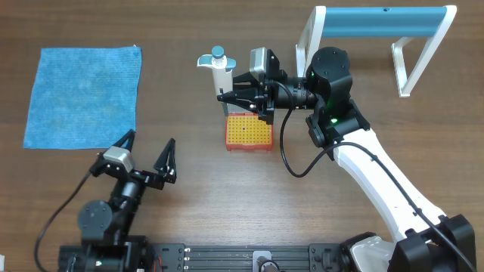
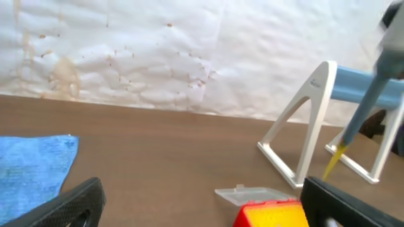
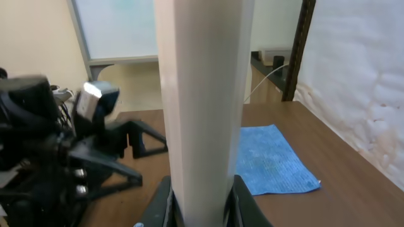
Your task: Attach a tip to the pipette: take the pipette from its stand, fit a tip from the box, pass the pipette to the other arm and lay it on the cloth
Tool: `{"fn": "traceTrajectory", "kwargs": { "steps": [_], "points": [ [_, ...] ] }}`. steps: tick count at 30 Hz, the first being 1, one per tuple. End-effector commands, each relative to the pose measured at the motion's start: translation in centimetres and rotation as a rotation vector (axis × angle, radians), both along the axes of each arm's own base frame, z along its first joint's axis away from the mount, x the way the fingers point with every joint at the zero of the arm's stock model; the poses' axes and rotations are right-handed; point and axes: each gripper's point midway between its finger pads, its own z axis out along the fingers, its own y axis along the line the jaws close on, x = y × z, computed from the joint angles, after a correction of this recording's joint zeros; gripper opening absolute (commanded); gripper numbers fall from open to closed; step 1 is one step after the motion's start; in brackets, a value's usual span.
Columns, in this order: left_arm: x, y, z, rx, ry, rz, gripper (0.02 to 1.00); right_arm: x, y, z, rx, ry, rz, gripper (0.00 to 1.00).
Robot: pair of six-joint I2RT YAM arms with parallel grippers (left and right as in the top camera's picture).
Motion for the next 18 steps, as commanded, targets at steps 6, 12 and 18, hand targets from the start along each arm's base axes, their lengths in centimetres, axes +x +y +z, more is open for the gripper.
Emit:
{"fn": "traceTrajectory", "kwargs": {
  "steps": [6,12,18],
  "points": [
    [0.8,-6.8,12.7,0.069,0.07,-0.56,0.996,-2.5,0.0,2.1,0.035,-0.076,0.124,0.075],
    [-2.2,-10.5,16.5,-0.012,-0.013,-1.063,0.998,-5.0,0.8,2.0,0.033,-0.036,0.247,0.075],
    [-2.4,-10.5,18.0,-0.002,-0.057,-1.076,0.998,-5.9,1.6,2.1,0.033,-0.037,0.278,0.075]
  ]
}}
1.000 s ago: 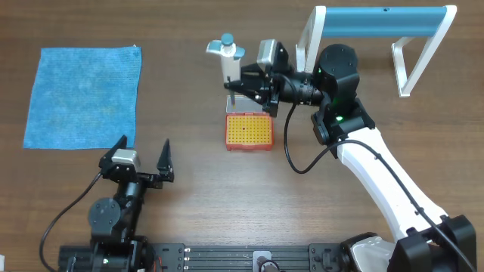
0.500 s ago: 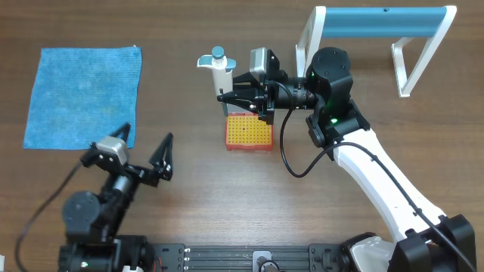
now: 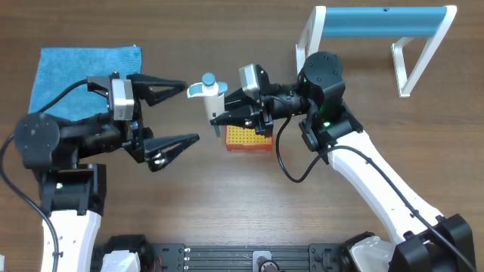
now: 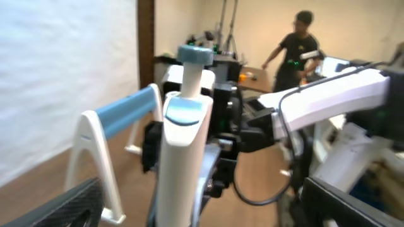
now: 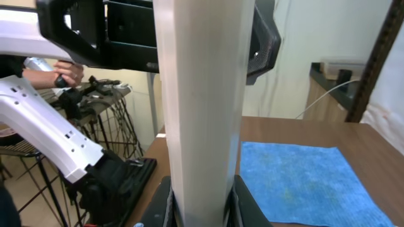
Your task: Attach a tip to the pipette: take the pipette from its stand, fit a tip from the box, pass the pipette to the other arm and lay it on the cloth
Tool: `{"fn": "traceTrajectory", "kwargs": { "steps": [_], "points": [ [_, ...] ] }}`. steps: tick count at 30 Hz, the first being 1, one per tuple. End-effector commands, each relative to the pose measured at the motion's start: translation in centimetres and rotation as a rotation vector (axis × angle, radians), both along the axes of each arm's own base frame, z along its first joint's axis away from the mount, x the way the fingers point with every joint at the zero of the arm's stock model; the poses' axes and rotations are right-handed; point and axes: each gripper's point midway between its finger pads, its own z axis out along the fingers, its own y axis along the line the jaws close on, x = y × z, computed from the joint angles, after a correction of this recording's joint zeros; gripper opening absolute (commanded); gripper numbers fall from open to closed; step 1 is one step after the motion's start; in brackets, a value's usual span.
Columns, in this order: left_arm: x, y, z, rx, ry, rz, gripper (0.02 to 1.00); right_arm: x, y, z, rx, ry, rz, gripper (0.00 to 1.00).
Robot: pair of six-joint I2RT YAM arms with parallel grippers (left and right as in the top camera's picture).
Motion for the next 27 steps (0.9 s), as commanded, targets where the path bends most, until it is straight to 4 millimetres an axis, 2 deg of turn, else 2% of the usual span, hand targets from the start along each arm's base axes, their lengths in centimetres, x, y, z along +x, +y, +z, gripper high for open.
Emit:
{"fn": "traceTrajectory", "kwargs": {
  "steps": [1,7,14,17,23,27],
  "points": [
    [-1.0,-0.2,0.6,0.0,0.037,-0.063,0.998,-1.5,0.6,1.2,0.012,-0.018,0.047,0.075],
    [-1.0,-0.2,0.5,0.0,0.037,-0.063,0.998,-2.9,2.9,1.3,0.017,-0.016,0.055,0.075],
    [-1.0,-0.2,0.5,0.0,0.037,-0.063,1.0,-3.0,3.0,1.3,0.017,-0.015,0.058,0.075],
    [-1.3,-0.3,0.5,0.006,0.038,-0.08,0.879,-3.0,3.0,1.3,0.017,-0.015,0.058,0.075],
    [-1.3,-0.3,0.4,0.006,0.039,-0.081,0.787,-3.2,3.1,1.3,0.019,-0.02,0.062,0.077],
    [-1.2,-0.3,0.4,0.006,0.04,-0.08,0.772,-2.7,4.4,1.5,0.026,-0.019,-0.008,0.075]
  ]
}}
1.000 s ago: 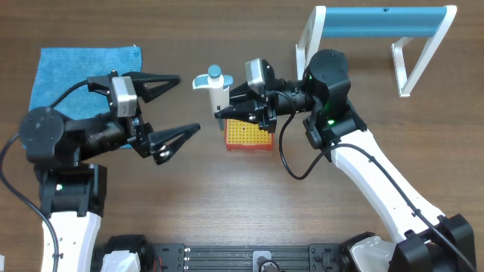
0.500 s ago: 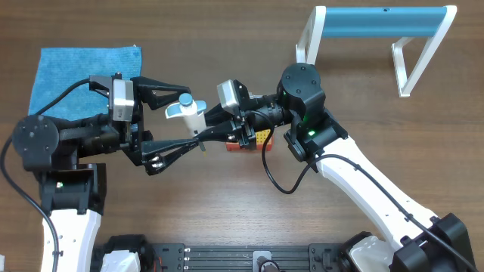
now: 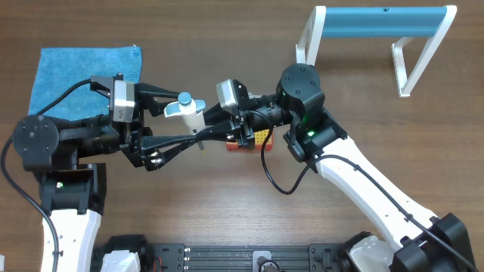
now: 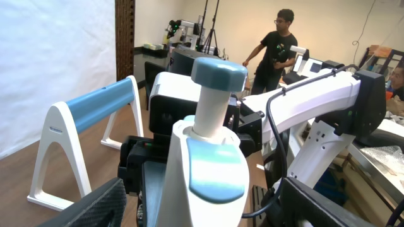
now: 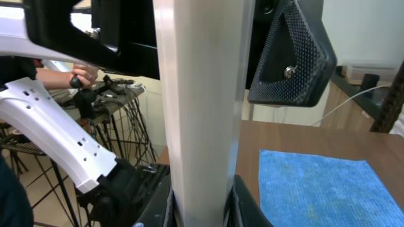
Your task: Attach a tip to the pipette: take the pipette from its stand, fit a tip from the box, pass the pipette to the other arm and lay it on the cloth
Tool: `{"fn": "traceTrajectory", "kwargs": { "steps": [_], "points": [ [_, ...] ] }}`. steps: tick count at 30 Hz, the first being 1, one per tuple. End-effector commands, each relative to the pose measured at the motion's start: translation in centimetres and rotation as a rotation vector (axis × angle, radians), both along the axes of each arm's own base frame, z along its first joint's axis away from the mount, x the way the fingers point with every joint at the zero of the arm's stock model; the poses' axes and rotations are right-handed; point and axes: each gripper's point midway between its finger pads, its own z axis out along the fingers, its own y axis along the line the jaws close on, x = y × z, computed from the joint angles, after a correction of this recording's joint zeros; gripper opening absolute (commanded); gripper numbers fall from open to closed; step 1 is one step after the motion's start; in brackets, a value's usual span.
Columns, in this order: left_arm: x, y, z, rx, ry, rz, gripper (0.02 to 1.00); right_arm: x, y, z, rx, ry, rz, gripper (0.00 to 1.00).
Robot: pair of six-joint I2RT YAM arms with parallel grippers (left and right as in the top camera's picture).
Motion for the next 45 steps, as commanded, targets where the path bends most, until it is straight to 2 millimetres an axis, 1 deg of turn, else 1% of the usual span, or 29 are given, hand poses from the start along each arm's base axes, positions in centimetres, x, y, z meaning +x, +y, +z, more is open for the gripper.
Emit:
{"fn": "traceTrajectory", "kwargs": {
  "steps": [1,3,5,6,7,11,12,13,14,16,17,18,19,20,23,25,27,28,30,31,32,33,34,35,37,39,40,43,45],
  "points": [
    [0.0,0.0,0.3,0.005,-0.01,-0.012,0.761,0.1,1.4,1.4,0.023,-0.014,-0.071,0.075],
    [0.3,0.0,0.1,0.004,0.003,-0.012,0.724,0.1,1.5,1.3,0.022,-0.012,-0.069,0.075],
    [0.6,0.0,-0.1,0.003,0.015,-0.012,0.643,0.1,1.5,1.3,0.022,-0.012,-0.07,0.075],
    [0.8,0.1,-0.3,0.002,0.022,-0.012,0.524,0.1,1.5,1.3,0.022,-0.012,-0.069,0.075],
    [1.0,0.1,-0.4,0.002,0.027,-0.012,0.443,0.1,1.5,1.3,0.022,-0.012,-0.07,0.08],
    [1.3,0.1,-0.6,0.001,0.038,-0.012,0.185,0.1,1.5,1.3,0.022,-0.012,-0.069,0.075],
    [1.3,0.1,-0.6,0.001,0.038,-0.012,0.084,0.1,1.5,1.3,0.021,-0.011,-0.069,0.077],
    [1.3,0.1,-0.6,0.001,0.038,-0.011,0.04,0.1,1.5,1.3,0.021,-0.011,-0.069,0.077],
    [1.3,0.1,-0.6,0.001,0.038,-0.011,0.029,0.1,1.5,1.3,0.021,-0.011,-0.069,0.088],
    [1.3,0.1,-0.6,0.001,0.037,-0.01,0.029,0.1,1.5,1.3,0.021,-0.011,-0.069,0.169],
    [1.4,0.1,-0.6,0.0,0.037,-0.008,0.027,0.1,1.5,1.3,0.021,-0.011,-0.07,0.382],
    [1.4,0.1,-0.6,0.0,0.037,-0.008,0.029,0.1,1.5,1.3,0.021,-0.011,-0.07,0.724],
    [1.4,0.1,-0.6,0.0,0.037,-0.008,0.029,0.1,1.5,1.3,0.021,-0.011,-0.07,0.779],
    [1.4,0.1,-0.6,0.0,0.037,-0.008,0.027,0.2,1.4,1.3,0.021,-0.011,-0.072,0.783],
    [1.9,0.2,-0.4,-0.008,0.032,0.026,0.029,2.0,0.2,1.2,0.004,0.064,-0.124,0.787],
    [3.2,0.6,-0.3,-0.023,0.034,0.09,0.027,4.4,-1.8,0.4,-0.031,0.165,-0.197,0.79],
    [4.5,1.4,-0.9,-0.026,0.059,0.129,0.027,6.3,-3.6,-0.8,-0.066,0.236,-0.263,0.79],
    [5.5,2.1,-1.5,-0.028,0.088,0.151,0.027,7.2,-4.6,-1.6,-0.091,0.286,-0.299,0.79],
    [8.3,4.1,-3.6,-0.039,0.174,0.219,0.029,9.2,-7.1,-3.6,-0.144,0.375,-0.394,0.792],
    [9.5,5.0,-4.5,-0.048,0.22,0.257,0.029,10.3,-8.0,-4.8,-0.174,0.42,-0.465,0.794],
    [11.1,6.3,-6.1,-0.052,0.283,0.319,0.029,11.6,-9.1,-6.4,-0.218,0.462,-0.565,0.792],
    [12.8,7.6,-8.4,-0.049,0.363,0.399,0.029,12.5,-9.9,-7.9,-0.269,0.469,-0.652,0.792],
    [14.4,9.1,-11.2,-0.037,0.465,0.506,0.025,13.5,-10.9,-9.7,-0.338,0.47,-0.763,0.801],
    [16.0,11.0,-15.7,0.012,0.616,0.656,0.025,14.7,-12.8,-12.0,-0.431,0.482,-0.92,0.794],
    [16.6,12.4,-19.2,0.06,0.738,0.767,0.027,15.6,-14.5,-13.5,-0.504,0.485,-1.049,0.794],
    [16.3,13.8,-21.9,0.115,0.836,0.869,0.027,16.3,-16.2,-14.7,-0.575,0.467,-1.181,0.794],
    [15.9,14.3,-22.7,0.14,0.877,0.911,0.027,16.6,-16.6,-14.9,-0.592,0.452,-1.223,0.796],
    [14.8,15.4,-23.6,0.226,0.956,0.983,0.025,17.0,-17.7,-15.1,-0.629,0.417,-1.315,0.796],
    [13.8,17.3,-23.0,0.379,0.973,1.071,0.027,17.4,-19.2,-15.4,-0.677,0.381,-1.422,0.796]
  ]
}}
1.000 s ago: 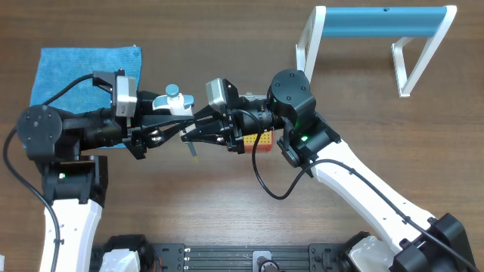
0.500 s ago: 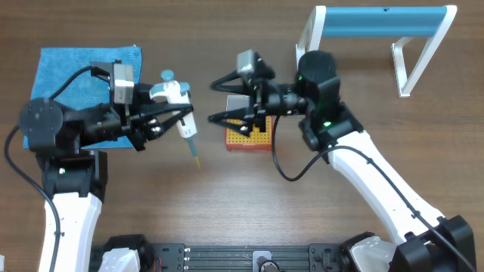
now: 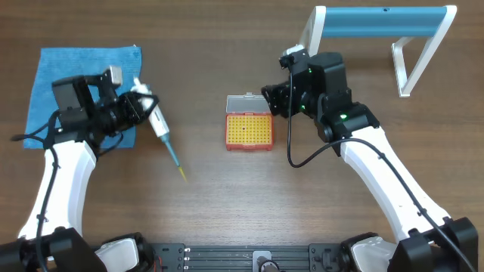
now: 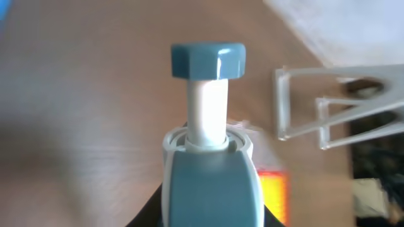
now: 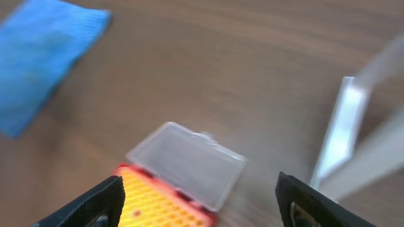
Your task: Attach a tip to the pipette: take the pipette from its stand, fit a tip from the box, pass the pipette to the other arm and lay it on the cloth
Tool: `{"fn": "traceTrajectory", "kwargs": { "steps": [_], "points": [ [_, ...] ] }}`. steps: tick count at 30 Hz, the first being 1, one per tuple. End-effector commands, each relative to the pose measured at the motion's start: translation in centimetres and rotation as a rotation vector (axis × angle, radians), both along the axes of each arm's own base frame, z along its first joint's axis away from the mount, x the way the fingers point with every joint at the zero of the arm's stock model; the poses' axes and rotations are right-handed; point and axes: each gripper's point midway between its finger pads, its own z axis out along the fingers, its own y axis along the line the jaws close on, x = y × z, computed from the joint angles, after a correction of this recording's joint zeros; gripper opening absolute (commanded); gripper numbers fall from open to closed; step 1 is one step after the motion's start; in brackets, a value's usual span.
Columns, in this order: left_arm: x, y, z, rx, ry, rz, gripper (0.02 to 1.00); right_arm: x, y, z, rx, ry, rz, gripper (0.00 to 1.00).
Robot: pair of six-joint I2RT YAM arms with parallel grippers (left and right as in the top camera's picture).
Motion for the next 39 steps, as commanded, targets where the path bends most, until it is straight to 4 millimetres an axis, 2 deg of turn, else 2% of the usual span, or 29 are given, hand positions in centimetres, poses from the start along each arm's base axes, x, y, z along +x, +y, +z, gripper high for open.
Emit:
{"fn": "traceTrajectory", "kwargs": {
  "steps": [1,3,4,5,7,9,11,12,13,14,16,17,22,24,26,29,30,32,33,37,39],
  "points": [
    [-0.3,4.9,3.2,0.342,0.067,0.069,0.027,1.2,-4.0,0.0,-0.215,-0.07,-0.204,0.794],
    [-0.3,6.6,6.2,0.455,0.069,0.081,0.025,1.3,-5.3,1.1,-0.253,-0.108,-0.268,0.794],
    [-0.2,7.7,8.2,0.517,0.075,0.077,0.027,1.4,-6.0,3.2,-0.251,-0.168,-0.308,0.794],
    [-0.1,8.2,9.1,0.536,0.078,0.07,0.025,1.3,-6.6,4.7,-0.248,-0.209,-0.337,0.794],
    [0.2,9.4,10.1,0.555,0.095,0.073,0.027,0.5,-8.0,7.9,-0.248,-0.291,-0.394,0.796],
    [1.0,11.2,10.6,0.567,0.132,0.065,0.025,-1.4,-8.8,10.9,-0.267,-0.366,-0.379,0.796],
    [2.2,12.6,9.8,0.573,0.185,0.032,0.027,-4.8,-10.9,12.9,-0.294,-0.383,-0.419,0.796],
    [3.0,13.1,9.0,0.577,0.214,0.005,0.027,-6.6,-11.9,13.2,-0.312,-0.374,-0.434,0.796],
    [3.6,13.4,8.3,0.578,0.231,-0.014,0.027,-7.5,-12.2,13.4,-0.313,-0.371,-0.433,0.796],
    [4.3,13.9,7.6,0.582,0.254,-0.023,0.027,-9.6,-13.0,13.9,-0.297,-0.368,-0.442,0.796],
    [5.9,15.0,5.4,0.597,0.301,-0.049,0.027,-12.2,-14.0,15.3,-0.257,-0.404,-0.472,0.796],
    [6.7,15.7,4.3,0.618,0.326,-0.052,0.027,-13.9,-15.6,16.2,-0.268,-0.435,-0.525,0.798],
    [8.1,18.1,0.6,0.71,0.407,-0.09,0.027,-19.3,-17.6,19.3,-0.148,-0.574,-0.576,0.801],
    [8.0,18.6,-1.0,0.728,0.448,-0.112,0.025,-21.6,-18.4,18.9,-0.14,-0.586,-0.579,0.796],
    [8.2,18.9,-1.9,0.745,0.456,-0.139,0.029,-23.0,-18.7,17.3,-0.153,-0.56,-0.562,0.796],
    [9.3,19.3,-2.3,0.758,0.427,-0.128,0.036,-23.0,-18.5,14.9,-0.157,-0.547,-0.549,0.796],
    [9.5,19.4,-2.5,0.762,0.421,-0.134,0.036,-22.5,-18.4,13.3,-0.169,-0.528,-0.545,0.796],
    [9.9,19.3,-3.2,0.765,0.417,-0.148,0.042,-21.2,-17.9,11.5,-0.144,-0.523,-0.559,0.796],
    [10.3,19.0,-3.9,0.767,0.416,-0.164,0.049,-20.0,-17.5,10.0,-0.121,-0.53,-0.569,0.796],
    [11.5,17.7,-6.2,0.765,0.426,-0.207,0.073,-16.8,-16.3,7.3,-0.048,-0.584,-0.596,0.796],
    [12.2,16.9,-7.3,0.764,0.428,-0.227,0.08,-15.9,-16.0,6.2,-0.002,-0.599,-0.612,0.798]
  ]
}}
